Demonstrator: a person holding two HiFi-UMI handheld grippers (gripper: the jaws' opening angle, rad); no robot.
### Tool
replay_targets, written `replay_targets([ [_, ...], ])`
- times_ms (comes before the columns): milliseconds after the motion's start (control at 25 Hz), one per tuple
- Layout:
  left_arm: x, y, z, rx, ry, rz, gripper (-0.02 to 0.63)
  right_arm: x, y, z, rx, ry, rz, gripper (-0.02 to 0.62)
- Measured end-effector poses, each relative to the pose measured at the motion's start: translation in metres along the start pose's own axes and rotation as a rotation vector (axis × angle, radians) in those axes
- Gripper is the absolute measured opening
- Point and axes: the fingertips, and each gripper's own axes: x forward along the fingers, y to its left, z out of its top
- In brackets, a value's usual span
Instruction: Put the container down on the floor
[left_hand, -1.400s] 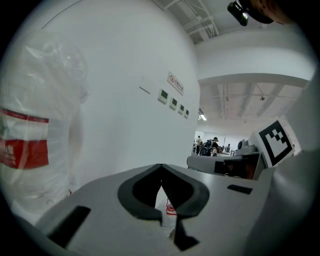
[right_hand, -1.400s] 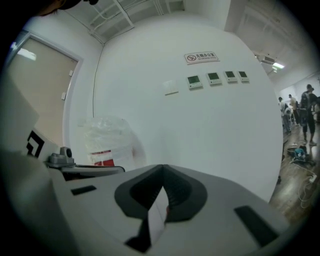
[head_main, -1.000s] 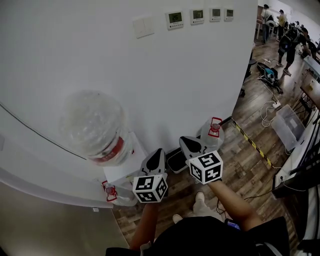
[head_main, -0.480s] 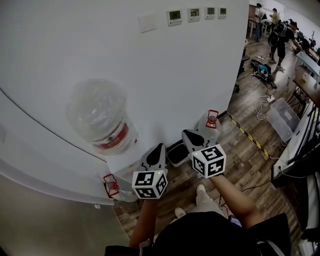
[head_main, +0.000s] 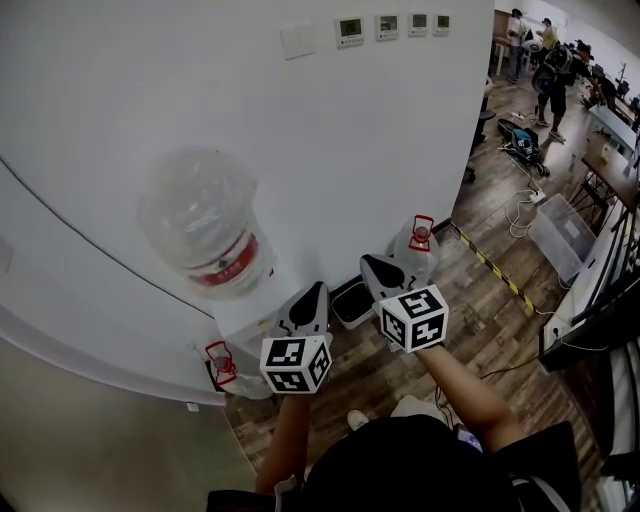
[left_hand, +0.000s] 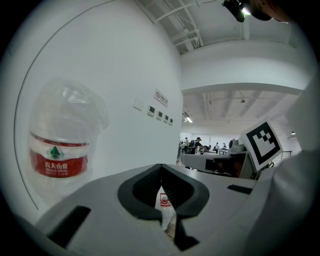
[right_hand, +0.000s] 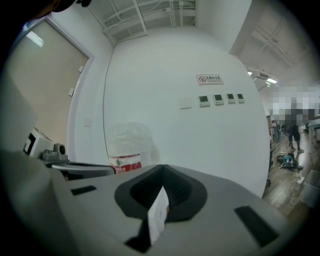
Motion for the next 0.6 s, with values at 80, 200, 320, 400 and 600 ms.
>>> replay_targets([
  [80, 0.0, 0.0, 0.001, -0.005, -0.005, 0.006, 0.014, 0.0, 0.0, 0.001, 0.01, -0.008, 0.003, 0.029],
  [200, 0.003, -0.005, 0.002, 0.001, -0.01, 0.006, 0.014, -0.002, -0.003, -0.001, 0.023, -0.008, 0.008, 0.029],
  [320, 0.006, -0.01, 0.002, -0.005, -0.006, 0.006, 0.014, -0.005, -0.008, 0.0, 0.028, -0.006, 0.009, 0.029],
  [400, 0.008, -0.013, 0.003, -0.01, -0.003, 0.008, 0.014, -0.006, -0.013, 0.004, 0.026, -0.006, 0.008, 0.029],
  [600, 0.015, -0.012, 0.011, -0.032, -0.023, 0.04, 0.014, -0.012, -0.018, 0.012, 0.011, -0.017, 0.017, 0.029],
])
